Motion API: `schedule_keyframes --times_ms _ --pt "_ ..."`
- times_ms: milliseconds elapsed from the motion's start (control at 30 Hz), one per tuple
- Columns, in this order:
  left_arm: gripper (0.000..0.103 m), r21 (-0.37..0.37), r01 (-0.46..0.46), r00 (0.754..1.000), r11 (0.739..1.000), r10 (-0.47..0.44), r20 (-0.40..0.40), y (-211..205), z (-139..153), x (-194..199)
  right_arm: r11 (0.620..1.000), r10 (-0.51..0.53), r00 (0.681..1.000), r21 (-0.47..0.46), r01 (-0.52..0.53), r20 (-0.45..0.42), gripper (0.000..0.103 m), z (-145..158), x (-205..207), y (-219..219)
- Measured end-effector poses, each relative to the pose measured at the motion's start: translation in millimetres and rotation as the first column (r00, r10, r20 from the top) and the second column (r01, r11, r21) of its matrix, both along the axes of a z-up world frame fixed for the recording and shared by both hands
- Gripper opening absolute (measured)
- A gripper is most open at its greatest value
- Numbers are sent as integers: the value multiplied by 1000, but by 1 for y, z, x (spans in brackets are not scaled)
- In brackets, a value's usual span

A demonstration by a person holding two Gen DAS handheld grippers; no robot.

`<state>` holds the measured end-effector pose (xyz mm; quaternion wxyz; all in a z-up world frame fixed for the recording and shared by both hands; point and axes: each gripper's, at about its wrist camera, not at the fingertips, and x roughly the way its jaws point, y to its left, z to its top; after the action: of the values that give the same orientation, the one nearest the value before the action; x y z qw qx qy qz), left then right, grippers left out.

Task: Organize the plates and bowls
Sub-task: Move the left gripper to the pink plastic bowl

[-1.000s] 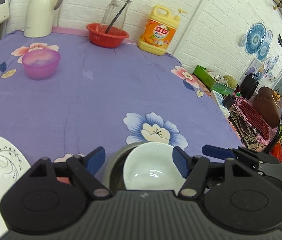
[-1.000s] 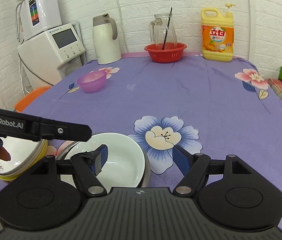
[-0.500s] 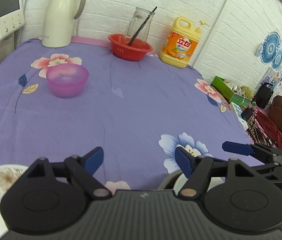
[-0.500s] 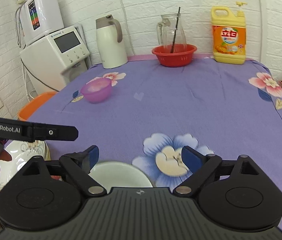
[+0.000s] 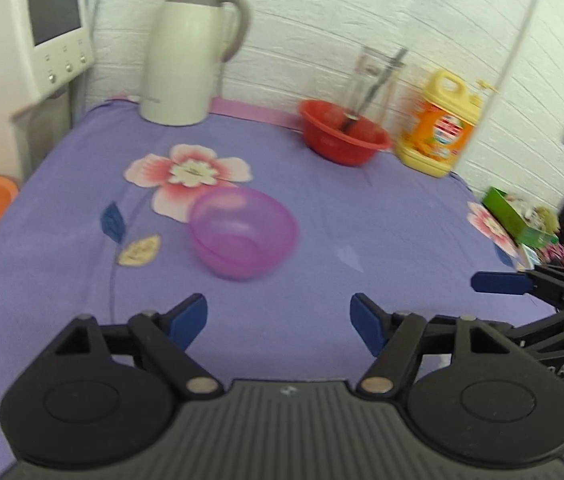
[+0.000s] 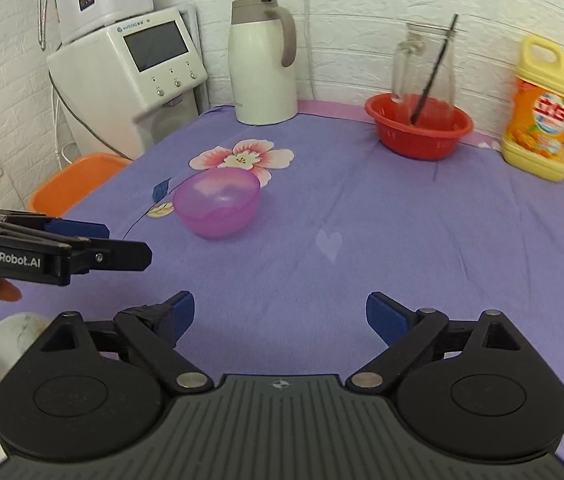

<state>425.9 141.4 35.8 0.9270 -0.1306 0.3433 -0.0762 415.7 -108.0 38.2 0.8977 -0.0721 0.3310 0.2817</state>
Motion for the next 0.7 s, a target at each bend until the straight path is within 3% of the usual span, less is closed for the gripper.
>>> schedule_keyframes --times_ms 200,400,700 --pt "71 -69 -68 994 995 61 -90 44 -25 66 1000 10 999 -9 -10 -51 103 -12 65 45" --pt "71 -56 -87 987 995 79 -138 55 -42 116 1000 -3 994 -6 3 -109 103 -33 112 77" --pt "70 3 -98 989 995 98 -111 54 -55 131 999 22 993 -36 -27 -115 103 -52 127 103"
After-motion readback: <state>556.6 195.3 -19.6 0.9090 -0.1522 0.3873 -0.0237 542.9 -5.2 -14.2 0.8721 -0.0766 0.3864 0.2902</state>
